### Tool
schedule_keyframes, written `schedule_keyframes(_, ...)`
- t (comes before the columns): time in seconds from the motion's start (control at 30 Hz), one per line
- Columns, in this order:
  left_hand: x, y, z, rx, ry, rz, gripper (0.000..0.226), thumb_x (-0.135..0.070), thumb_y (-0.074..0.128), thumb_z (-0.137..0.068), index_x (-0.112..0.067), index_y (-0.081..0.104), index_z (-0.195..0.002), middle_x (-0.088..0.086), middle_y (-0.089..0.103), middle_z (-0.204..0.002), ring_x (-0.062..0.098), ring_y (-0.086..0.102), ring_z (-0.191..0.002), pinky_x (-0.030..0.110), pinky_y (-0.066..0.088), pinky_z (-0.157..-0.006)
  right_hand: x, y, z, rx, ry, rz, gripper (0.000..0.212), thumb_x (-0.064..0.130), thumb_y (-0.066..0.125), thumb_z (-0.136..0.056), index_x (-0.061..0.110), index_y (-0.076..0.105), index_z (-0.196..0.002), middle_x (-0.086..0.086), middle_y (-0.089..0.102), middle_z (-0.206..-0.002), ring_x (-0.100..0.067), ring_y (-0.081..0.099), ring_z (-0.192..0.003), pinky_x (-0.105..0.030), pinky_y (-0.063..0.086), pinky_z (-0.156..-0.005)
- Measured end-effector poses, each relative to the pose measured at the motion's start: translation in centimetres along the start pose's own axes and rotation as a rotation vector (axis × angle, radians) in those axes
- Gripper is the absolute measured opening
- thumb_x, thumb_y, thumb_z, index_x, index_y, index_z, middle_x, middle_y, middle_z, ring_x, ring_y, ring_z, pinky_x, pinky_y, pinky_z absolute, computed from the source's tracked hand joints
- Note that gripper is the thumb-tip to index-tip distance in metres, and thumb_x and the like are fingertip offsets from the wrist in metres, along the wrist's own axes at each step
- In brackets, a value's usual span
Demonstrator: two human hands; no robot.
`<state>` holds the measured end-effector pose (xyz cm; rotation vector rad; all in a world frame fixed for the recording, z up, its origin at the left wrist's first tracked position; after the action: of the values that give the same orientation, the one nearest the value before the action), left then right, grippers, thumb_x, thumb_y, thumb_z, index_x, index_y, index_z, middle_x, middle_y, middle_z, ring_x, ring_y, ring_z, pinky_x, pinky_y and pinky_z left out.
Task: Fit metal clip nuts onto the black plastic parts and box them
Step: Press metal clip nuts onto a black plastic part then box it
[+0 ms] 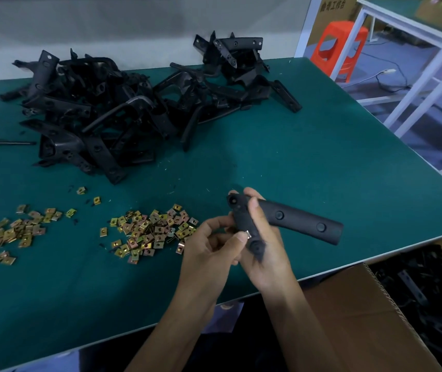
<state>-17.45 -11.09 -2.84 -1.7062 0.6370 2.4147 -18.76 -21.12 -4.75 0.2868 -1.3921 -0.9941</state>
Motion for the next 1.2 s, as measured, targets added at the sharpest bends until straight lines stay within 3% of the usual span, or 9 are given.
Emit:
schedule_keyframes(0.17,-0.6,0.6,0.3,-0.001,0.079,-0.058,0.018,-0.003,0.07,-0.089,-0.014,0.068,-0.103,-0.002,0.068,-0.074,0.005,0.064,-0.067,0.016,0.05,-0.063,-0.2,-0.2,0.1,0.017,-0.003,-0.019,0.039,0.035,0.061,-0.095,0.021,0.062,-0.131,-0.005,0.072,-0.117,-0.014,0.069,-0.087,-0.028,0.056,-0.064)
schedule_keyframes(0.3,-2.5,0.8,-0.4,0.138,0.206,-0.378,0.01,-0.025,0.067,-0.09,-0.025,0.07,-0.1,-0.01,0.075,-0.088,0.003,0.069,-0.082,0.018,0.053,-0.073,-0.6,-0.5,0.0,0.058,0.039,-0.159,0.031,0.039,0.055,-0.101,0.02,0.067,-0.123,-0.006,0.068,-0.126,-0.018,0.067,-0.106,-0.032,0.055,-0.089)
schedule_keyframes(0.43,-6.7,-2.2,-2.7,-0.052,0.539,-1.146,0.019,-0.026,0.057,-0.099,-0.024,0.071,-0.113,-0.008,0.07,-0.108,0.011,0.057,-0.102,0.023,0.04,-0.087,-0.3,-0.8,-0.7,0.025,0.039,-0.276,0.028,0.043,0.051,-0.101,0.02,0.064,-0.11,-0.005,0.072,-0.116,-0.015,0.07,-0.082,-0.027,0.056,-0.071)
schedule_keyframes(0.6,-6.5,-7.3,-6.2,-0.234,0.352,-1.579,0.033,-0.034,0.053,-0.101,-0.02,0.064,-0.129,0.007,0.061,-0.126,0.03,0.046,-0.116,0.042,0.038,-0.098,-0.5,-0.3,-0.6,0.05,0.03,-0.241,0.029,0.037,0.048,-0.104,0.018,0.069,-0.103,-0.009,0.067,-0.114,-0.018,0.067,-0.082,-0.029,0.056,-0.07)
schedule_keyframes(0.83,-7.2,-6.9,-6.1,-0.207,0.384,-1.367,0.007,-0.025,0.063,-0.095,-0.023,0.066,-0.101,-0.005,0.065,-0.102,0.023,0.051,-0.1,0.036,0.039,-0.085,-0.4,-0.1,-0.5,0.051,0.036,-0.218,0.028,0.035,0.049,-0.103,0.016,0.07,-0.104,-0.012,0.061,-0.115,-0.019,0.065,-0.083,-0.029,0.056,-0.071)
schedule_keyframes(0.9,-7.3,-6.7,-5.6,-0.176,0.399,-1.221,0.007,-0.023,0.062,-0.095,-0.027,0.057,-0.095,-0.014,0.062,-0.088,0.012,0.055,-0.082,0.027,0.039,-0.069,-0.4,-0.1,-0.5,0.047,0.033,-0.209,0.028,0.035,0.049,-0.103,0.016,0.069,-0.105,-0.012,0.06,-0.114,-0.019,0.063,-0.082,-0.029,0.055,-0.07)
schedule_keyframes(0.97,-6.7,-6.2,-5.3,-0.093,0.344,-1.033,0.012,-0.026,0.06,-0.097,-0.035,0.052,-0.092,-0.016,0.063,-0.084,0.002,0.059,-0.081,0.016,0.038,-0.063,-0.4,0.0,-0.4,0.038,0.031,-0.201,0.027,0.036,0.05,-0.103,0.016,0.068,-0.106,-0.011,0.059,-0.112,-0.018,0.062,-0.08,-0.029,0.053,-0.07)
schedule_keyframes(1.1,-5.1,-4.0,-4.2,0.067,0.271,-0.662,0.017,-0.026,0.06,-0.098,-0.04,0.064,-0.107,-0.026,0.068,-0.098,-0.005,0.065,-0.092,0.009,0.046,-0.076,-0.3,0.1,-0.3,0.035,0.023,-0.177,0.026,0.037,0.053,-0.101,0.017,0.069,-0.106,-0.005,0.065,-0.1,-0.015,0.061,-0.077,-0.027,0.053,-0.07)
schedule_keyframes(1.2,-3.8,-2.5,-3.7,0.115,0.215,-0.487,0.018,-0.022,0.061,-0.098,-0.037,0.07,-0.098,-0.017,0.072,-0.089,-0.001,0.065,-0.083,0.015,0.049,-0.074,-0.4,0.1,-0.2,0.037,0.017,-0.16,0.026,0.036,0.052,-0.103,0.018,0.07,-0.107,-0.002,0.068,-0.1,-0.014,0.064,-0.083,-0.028,0.053,-0.076)
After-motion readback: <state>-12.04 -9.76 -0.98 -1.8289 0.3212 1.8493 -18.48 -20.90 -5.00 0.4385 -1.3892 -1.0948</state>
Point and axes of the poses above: each hand's wrist, its own z-axis away from the middle knuckle, its own y-axis out of the palm, x = y × z, the point moved 9 cm from there along -z, towards the middle knuckle
